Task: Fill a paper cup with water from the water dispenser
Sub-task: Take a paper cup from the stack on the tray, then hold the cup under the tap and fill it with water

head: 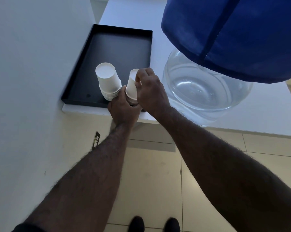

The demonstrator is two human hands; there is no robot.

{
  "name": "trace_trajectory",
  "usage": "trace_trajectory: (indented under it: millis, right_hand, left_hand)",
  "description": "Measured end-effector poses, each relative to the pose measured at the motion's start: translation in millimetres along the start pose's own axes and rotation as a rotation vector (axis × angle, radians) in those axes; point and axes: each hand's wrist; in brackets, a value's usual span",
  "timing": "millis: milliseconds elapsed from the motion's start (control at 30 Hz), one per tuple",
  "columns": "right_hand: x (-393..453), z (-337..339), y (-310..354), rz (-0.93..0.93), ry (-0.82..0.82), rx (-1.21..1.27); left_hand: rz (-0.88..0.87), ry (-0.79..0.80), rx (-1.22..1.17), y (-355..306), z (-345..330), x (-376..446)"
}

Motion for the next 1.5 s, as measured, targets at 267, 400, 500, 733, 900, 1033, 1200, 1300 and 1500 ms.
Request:
trace_trajectory:
  millis: [267, 400, 500, 733, 900, 1033, 1200, 1300, 1500]
  right_hand:
    - [4, 31, 25, 0.108, -0.170, -0.064]
    - [-5, 55, 42, 0.113, -0.341, 0.078]
    - [-14, 66, 51, 0.013, -0.452, 0.223]
    - [-45, 74, 55, -0.531, -0.552, 0.939]
    - [-68, 69, 48, -0.871, -0.671, 1.465]
    - [-85, 59, 46, -0.950, -0.607, 1.531]
    - [-118, 45, 32, -0.936, -0.477, 1.509]
    - [-143, 32, 24, -0.734, -0.357, 1.039]
    - [-203, 10, -1, -0.349, -0.222, 0.439]
  left_hand:
    - [0.027, 0.028, 0.004, -3, 4, -4]
    - [-0.025, 0.056, -0.023, -6, 10, -7]
    - [-0.065, 0.073, -0.088, -6, 19, -13]
    - [-0.174, -0.079, -0.455, -22, 36, -37]
    - [-0.191, 0.056, -0.754, -47, 57, -48]
    - [-0.433, 0.230, -0.535, -50, 65, -59]
    - [-0.575, 0.188, -0.183, -41, 61, -73]
    - [-0.555, 0.243, -0.087, -31, 57, -86]
    - [-0.633, 0.490, 0.080, -11, 42, -115]
Point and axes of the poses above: each hand's wrist, its own x-axis towards the middle knuckle, its own z-axis out of the back of the hand, y = z × x, and after that the axes turned 13 degrees about z, right-handed
